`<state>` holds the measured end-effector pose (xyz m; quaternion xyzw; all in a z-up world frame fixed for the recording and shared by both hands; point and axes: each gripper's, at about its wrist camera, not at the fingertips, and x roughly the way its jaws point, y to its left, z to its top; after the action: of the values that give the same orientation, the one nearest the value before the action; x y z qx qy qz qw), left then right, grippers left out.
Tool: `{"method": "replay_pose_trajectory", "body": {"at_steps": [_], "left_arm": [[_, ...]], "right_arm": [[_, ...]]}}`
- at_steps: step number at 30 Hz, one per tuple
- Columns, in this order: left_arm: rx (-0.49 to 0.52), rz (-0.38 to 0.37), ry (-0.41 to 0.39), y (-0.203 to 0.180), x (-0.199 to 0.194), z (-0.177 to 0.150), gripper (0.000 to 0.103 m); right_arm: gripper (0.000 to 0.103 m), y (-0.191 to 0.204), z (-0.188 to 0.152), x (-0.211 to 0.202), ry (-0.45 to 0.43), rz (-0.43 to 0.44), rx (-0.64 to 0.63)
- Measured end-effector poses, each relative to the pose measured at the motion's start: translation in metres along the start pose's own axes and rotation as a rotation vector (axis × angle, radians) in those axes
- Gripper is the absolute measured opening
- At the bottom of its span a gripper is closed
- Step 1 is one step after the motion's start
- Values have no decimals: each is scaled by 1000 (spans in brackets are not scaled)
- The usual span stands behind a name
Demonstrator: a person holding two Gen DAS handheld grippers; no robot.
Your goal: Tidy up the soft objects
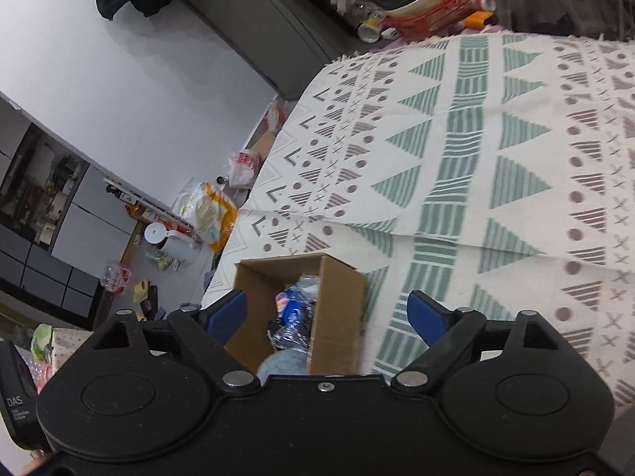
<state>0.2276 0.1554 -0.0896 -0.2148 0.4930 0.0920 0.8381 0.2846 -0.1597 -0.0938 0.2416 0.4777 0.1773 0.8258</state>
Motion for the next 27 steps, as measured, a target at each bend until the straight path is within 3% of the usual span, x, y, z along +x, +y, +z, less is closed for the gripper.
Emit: {"method": "replay_pose_trajectory", "body": {"at_steps": [12, 27], "left_arm": [[162, 15, -30, -43, -24, -22, 85], [271, 67, -75, -69, -61, -51, 86]], "right_arm": [[102, -8, -4, -57, -67, -102, -137], [103, -18, -24, -101, -116, -128, -206]]}}
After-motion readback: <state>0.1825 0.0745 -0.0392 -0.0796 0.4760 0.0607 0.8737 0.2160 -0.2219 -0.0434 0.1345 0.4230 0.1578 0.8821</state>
